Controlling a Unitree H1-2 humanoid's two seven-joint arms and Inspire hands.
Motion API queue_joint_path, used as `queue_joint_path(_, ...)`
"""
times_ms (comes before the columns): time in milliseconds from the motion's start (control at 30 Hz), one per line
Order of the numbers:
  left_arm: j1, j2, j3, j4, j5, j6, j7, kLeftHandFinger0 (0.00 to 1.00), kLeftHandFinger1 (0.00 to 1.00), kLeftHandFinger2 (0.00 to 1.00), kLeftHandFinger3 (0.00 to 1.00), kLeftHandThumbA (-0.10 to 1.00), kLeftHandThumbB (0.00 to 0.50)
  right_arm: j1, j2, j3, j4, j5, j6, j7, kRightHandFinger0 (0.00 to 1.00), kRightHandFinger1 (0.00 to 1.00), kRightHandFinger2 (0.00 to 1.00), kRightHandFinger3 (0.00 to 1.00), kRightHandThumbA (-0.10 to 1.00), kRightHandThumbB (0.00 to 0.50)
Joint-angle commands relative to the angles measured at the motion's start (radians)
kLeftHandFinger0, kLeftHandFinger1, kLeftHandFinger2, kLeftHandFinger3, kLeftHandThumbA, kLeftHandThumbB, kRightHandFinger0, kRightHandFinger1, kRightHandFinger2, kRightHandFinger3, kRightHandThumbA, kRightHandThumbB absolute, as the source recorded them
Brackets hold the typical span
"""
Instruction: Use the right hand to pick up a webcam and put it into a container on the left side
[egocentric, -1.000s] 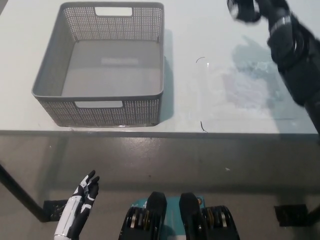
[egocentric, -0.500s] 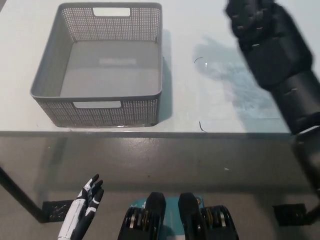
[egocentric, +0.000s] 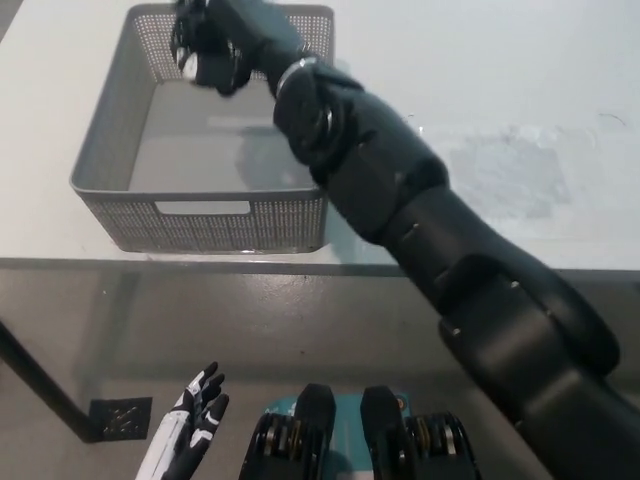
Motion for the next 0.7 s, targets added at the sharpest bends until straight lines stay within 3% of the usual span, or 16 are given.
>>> queue_joint_path(0, -0.011, 0.012, -0.01, -0.012, 0.019, -0.047, 0.0, 1.0, 1.0, 1.0, 1.0, 0.86, 0.062, -0.115, 0.022, 0.028, 0.066, -0.027, -0.072, -0.081, 0.0, 0.39, 0.79, 0.72, -0.1, 0.242)
queue_joint_path(33, -0.009, 0.012, -0.015, -0.017, 0.029, -0.05, 0.002, 1.0, 1.0, 1.0, 1.0, 0.86, 0.058, -0.115, 0.028, 0.041, 0.084, -0.036, -0.073, -0.091, 0.0, 0.37, 0.77, 0.67, -0.1, 0.252)
queue_joint_path(100, -0.008, 0.015, -0.022, -0.021, 0.04, -0.059, 0.001, 1.0, 1.0, 1.0, 1.0, 0.84, 0.062, -0.114, 0.041, 0.058, 0.13, -0.035, -0.057, -0.085, 0.02, 0.45, 0.86, 0.73, -0.1, 0.25)
queue_joint_path(233, -0.004, 0.02, -0.031, -0.025, 0.049, -0.065, 0.001, 1.0, 1.0, 1.0, 1.0, 0.8, 0.053, -0.091, 0.048, 0.07, 0.164, -0.028, -0.049, -0.077, 0.09, 0.52, 0.88, 0.77, -0.1, 0.279)
queue_joint_path(300, -0.004, 0.026, -0.034, -0.035, 0.051, -0.06, -0.003, 1.0, 1.0, 1.0, 1.0, 0.79, 0.051, -0.074, 0.049, 0.078, 0.178, -0.031, -0.045, -0.085, 0.0, 0.45, 0.76, 0.61, -0.1, 0.279)
queue_joint_path(367, -0.008, 0.028, -0.036, -0.038, 0.051, -0.059, -0.002, 1.0, 1.0, 1.0, 1.0, 0.78, 0.063, -0.064, 0.049, 0.077, 0.186, -0.026, -0.051, -0.09, 0.0, 0.42, 0.75, 0.55, -0.1, 0.276)
queue_joint_path(433, -0.016, 0.029, -0.039, -0.034, 0.052, -0.065, 0.001, 1.0, 1.0, 1.0, 1.0, 0.76, 0.056, -0.048, 0.044, 0.079, 0.196, -0.025, -0.059, -0.094, 0.01, 0.44, 0.77, 0.56, -0.1, 0.277)
queue_joint_path(533, -0.02, 0.025, -0.045, -0.036, 0.055, -0.057, -0.001, 1.0, 1.0, 1.0, 1.0, 0.77, 0.07, -0.035, 0.04, 0.079, 0.2, -0.02, -0.051, -0.074, 0.02, 0.48, 0.84, 0.66, -0.1, 0.263)
queue_joint_path(600, -0.028, 0.025, -0.046, -0.036, 0.048, -0.054, -0.005, 1.0, 1.0, 1.0, 1.0, 0.77, 0.069, -0.026, 0.038, 0.094, 0.199, -0.034, -0.056, -0.085, 0.0, 0.35, 0.74, 0.64, -0.1, 0.266)
queue_joint_path(667, -0.027, 0.027, -0.049, -0.035, 0.056, -0.058, -0.003, 1.0, 1.0, 1.0, 1.0, 0.79, 0.069, -0.015, 0.039, 0.102, 0.2, -0.039, -0.058, -0.091, 0.0, 0.32, 0.69, 0.61, -0.1, 0.304)
